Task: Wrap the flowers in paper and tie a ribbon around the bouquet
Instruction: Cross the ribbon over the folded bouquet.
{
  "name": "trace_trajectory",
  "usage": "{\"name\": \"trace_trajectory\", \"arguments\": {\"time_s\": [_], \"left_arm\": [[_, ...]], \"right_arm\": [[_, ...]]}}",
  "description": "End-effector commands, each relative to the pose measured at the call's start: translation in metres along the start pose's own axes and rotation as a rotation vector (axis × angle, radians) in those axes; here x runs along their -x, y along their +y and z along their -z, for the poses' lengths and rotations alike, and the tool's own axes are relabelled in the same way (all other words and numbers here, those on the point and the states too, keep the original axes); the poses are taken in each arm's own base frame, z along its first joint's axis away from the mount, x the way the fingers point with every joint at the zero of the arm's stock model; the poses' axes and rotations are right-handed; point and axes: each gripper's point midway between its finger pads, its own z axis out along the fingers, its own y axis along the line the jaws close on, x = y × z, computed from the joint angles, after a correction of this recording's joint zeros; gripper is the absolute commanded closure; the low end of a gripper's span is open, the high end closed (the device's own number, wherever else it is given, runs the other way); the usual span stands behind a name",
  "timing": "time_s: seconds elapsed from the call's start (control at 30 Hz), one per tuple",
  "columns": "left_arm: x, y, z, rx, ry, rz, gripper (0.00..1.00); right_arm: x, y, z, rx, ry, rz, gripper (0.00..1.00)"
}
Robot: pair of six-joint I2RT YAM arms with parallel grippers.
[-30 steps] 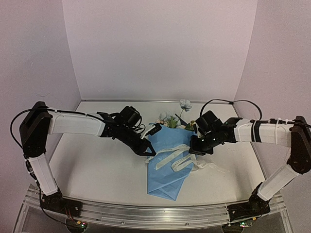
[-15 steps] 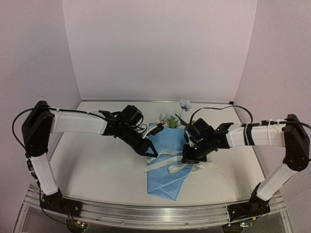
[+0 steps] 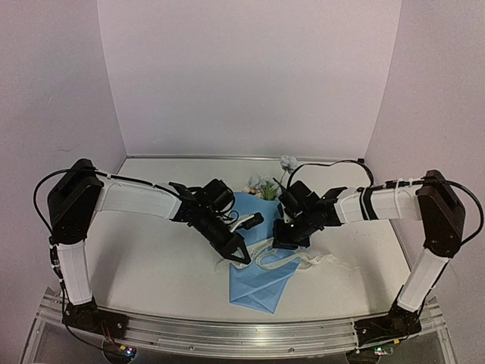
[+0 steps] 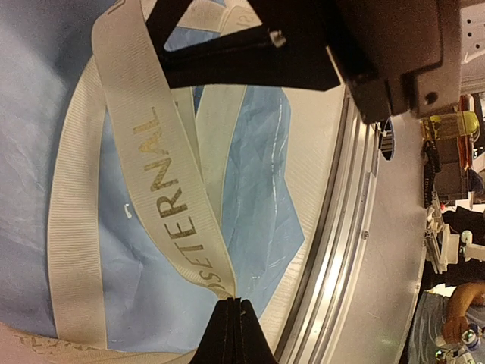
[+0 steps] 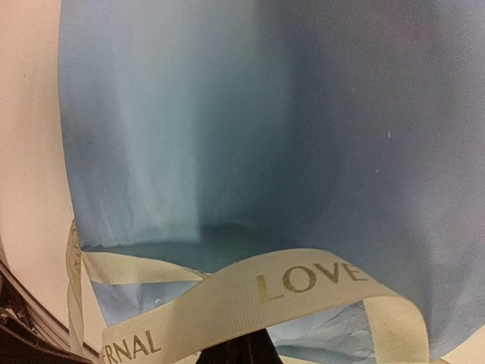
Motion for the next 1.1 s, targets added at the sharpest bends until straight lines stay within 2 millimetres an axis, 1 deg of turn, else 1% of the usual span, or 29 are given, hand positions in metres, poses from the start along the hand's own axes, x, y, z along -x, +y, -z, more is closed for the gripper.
{"name": "trace_trajectory", "arguments": {"time_s": [0.0,0.13,0.23,0.27,0.37,0.5,0.57,0.63,0.77,0.8,0.9,1.07], "left_arm": [[0.001,-0.002,-0.001,-0.010,0.017,0.006,1.00],[-0.003,0.002,0.000,0.014,0.025,0.016,1.00],[-0.007,0.006,-0.003,0.020,0.038,0.027,1.00],[-0.007,0.006,-0.004,0.022,0.039,0.028,1.00],[-0.003,0.009,-0.004,0.033,0.030,0.027,1.00],[0.009,0.015,-0.007,0.059,0.010,0.029,0.99],[0.014,0.019,-0.009,0.075,-0.001,0.033,0.93],[0.022,0.019,-0.007,0.093,-0.034,0.024,0.87],[0.038,0.015,0.003,0.121,-0.099,-0.009,0.64],[0.041,0.014,0.005,0.128,-0.110,-0.015,0.59],[0.046,0.014,0.014,0.165,-0.140,-0.034,0.51],[0.048,0.016,0.034,0.256,-0.198,-0.051,0.43]], "right_arm": [[0.026,-0.013,0.000,-0.061,-0.084,-0.016,1.00],[0.043,-0.036,0.008,-0.103,-0.153,-0.065,1.00],[0.054,-0.047,0.017,-0.106,-0.192,-0.100,1.00],[0.056,-0.048,0.019,-0.101,-0.198,-0.107,1.00],[0.055,-0.042,0.022,-0.064,-0.187,-0.110,1.00],[0.046,-0.038,0.019,-0.029,-0.176,-0.131,1.00],[0.041,-0.036,0.019,-0.020,-0.169,-0.123,1.00],[0.037,-0.033,0.019,-0.009,-0.162,-0.116,1.00],[0.035,-0.029,0.021,0.006,-0.153,-0.108,1.00],[0.034,-0.029,0.021,0.008,-0.151,-0.108,1.00],[0.034,-0.027,0.021,0.014,-0.146,-0.107,1.00],[0.035,-0.026,0.021,0.018,-0.144,-0.106,1.00]]}}
